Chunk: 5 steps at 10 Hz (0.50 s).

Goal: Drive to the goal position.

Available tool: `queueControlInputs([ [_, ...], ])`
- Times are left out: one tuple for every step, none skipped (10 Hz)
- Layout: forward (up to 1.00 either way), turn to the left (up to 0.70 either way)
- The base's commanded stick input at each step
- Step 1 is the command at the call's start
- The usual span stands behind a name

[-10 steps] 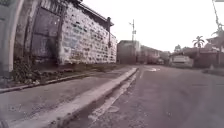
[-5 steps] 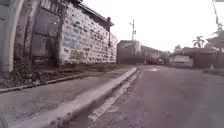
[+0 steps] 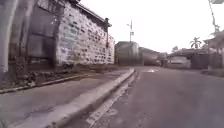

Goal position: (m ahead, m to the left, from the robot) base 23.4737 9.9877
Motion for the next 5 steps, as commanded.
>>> queueControlInputs([
  [1.0,-0.4],
  [1.0,-0.4],
  [1.0,-0.4],
  [1.0,-0.4],
  [1.0,-0.4],
])
